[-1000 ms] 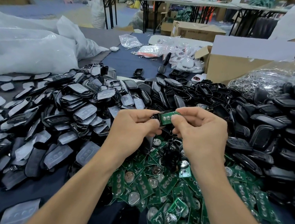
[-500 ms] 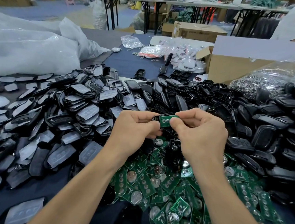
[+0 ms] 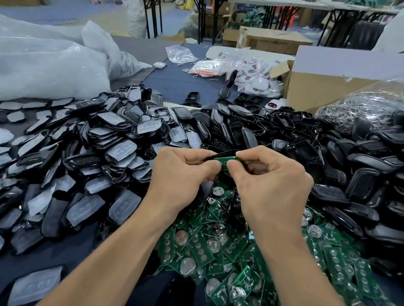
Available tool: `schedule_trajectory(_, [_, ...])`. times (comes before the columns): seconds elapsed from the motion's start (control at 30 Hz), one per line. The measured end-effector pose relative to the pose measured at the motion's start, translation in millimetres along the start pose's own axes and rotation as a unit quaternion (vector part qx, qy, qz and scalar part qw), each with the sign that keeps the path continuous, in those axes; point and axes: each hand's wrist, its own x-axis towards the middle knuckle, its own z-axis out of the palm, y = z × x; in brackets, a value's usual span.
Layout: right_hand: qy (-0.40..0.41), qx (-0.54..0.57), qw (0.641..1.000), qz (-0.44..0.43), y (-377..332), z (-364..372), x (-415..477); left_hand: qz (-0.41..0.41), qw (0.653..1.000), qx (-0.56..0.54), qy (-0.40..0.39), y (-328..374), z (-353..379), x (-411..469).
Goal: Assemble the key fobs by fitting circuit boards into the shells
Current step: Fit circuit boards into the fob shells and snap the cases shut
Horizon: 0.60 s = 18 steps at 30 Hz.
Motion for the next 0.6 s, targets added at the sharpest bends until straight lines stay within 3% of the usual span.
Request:
schedule_trajectory(0.37, [0.011, -0.002, 0.997, 0.077, 9.2, 0.1, 4.9, 0.003, 1.000, -0.002, 0.004, 6.7, 2.5, -2.3])
schedule_trajectory(0.5, [-0.084, 0.117, 0.975, 0.169, 17.4, 1.3, 9.7, -0.003, 1.000, 0.002, -0.012, 9.5, 2.8, -2.3])
schedule_trajectory(0.6, [-0.107, 0.165, 0.964, 0.178, 19.6, -0.2, 11.5, 0.041, 0.996, 0.070, -0.036, 9.7, 3.4, -5.1])
